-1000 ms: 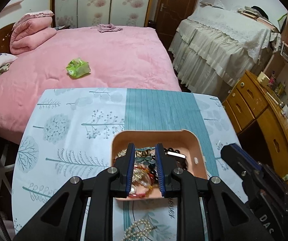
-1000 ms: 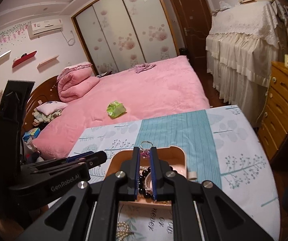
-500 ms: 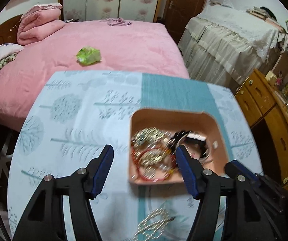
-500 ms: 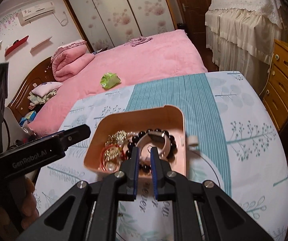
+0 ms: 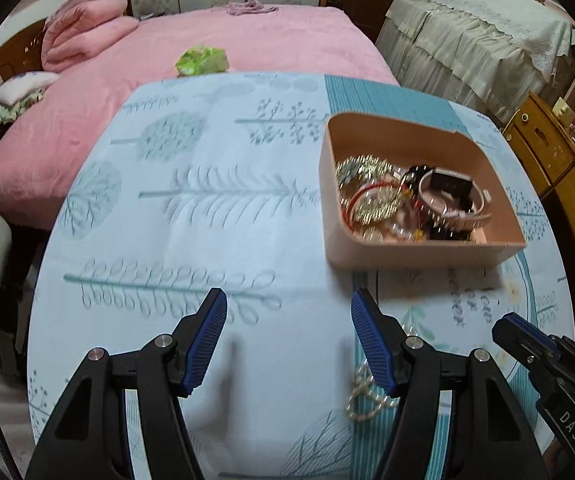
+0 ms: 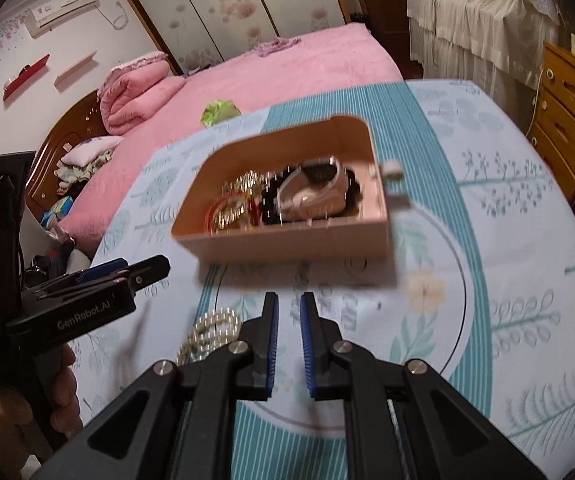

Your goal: Organize jewelry

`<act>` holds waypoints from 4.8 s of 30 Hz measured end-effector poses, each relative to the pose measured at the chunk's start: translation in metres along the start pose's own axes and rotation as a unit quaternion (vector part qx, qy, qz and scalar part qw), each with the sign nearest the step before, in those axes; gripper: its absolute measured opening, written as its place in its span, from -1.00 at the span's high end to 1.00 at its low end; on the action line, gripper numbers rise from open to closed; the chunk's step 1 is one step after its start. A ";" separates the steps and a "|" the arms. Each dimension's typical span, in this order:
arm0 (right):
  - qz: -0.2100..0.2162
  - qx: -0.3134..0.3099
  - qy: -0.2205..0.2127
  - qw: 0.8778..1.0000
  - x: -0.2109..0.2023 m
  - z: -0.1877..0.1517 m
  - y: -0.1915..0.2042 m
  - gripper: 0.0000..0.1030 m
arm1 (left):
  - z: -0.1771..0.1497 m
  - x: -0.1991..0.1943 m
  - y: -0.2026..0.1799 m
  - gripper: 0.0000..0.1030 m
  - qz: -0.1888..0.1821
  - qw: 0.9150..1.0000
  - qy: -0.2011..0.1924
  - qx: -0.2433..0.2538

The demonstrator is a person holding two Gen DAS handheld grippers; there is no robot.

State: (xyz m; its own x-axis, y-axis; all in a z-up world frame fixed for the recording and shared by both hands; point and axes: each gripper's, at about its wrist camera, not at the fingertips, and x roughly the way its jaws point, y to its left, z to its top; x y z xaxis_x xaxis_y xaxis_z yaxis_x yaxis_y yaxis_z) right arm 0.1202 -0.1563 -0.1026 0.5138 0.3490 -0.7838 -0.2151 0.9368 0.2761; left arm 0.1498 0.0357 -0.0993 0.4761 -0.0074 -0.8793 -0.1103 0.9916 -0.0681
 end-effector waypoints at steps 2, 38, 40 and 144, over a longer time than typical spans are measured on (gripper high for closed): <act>0.000 0.003 0.008 1.000 0.002 -0.004 0.002 0.79 | -0.005 0.000 0.002 -0.22 -0.001 1.000 0.003 0.001; -0.125 -0.114 -0.006 0.986 0.060 -0.041 0.116 -0.11 | -0.054 -0.023 0.099 -0.23 0.004 0.998 0.009 -0.061; -0.130 -0.108 -0.013 0.986 0.059 -0.041 0.114 0.17 | -0.055 -0.024 0.102 -0.23 0.004 0.998 0.008 -0.062; -0.066 -0.005 -0.007 0.998 -0.094 0.017 0.037 0.24 | -0.020 -0.126 -0.034 -0.75 0.006 1.000 -0.015 0.008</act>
State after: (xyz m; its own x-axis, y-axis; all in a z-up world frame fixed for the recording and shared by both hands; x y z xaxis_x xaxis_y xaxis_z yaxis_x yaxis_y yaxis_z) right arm 0.0783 -0.1541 -0.0095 0.5502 0.2222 -0.8049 -0.1524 0.9745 0.1649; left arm 0.0762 0.0008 0.0040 0.5015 0.0074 -0.8651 -0.1024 0.9934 -0.0509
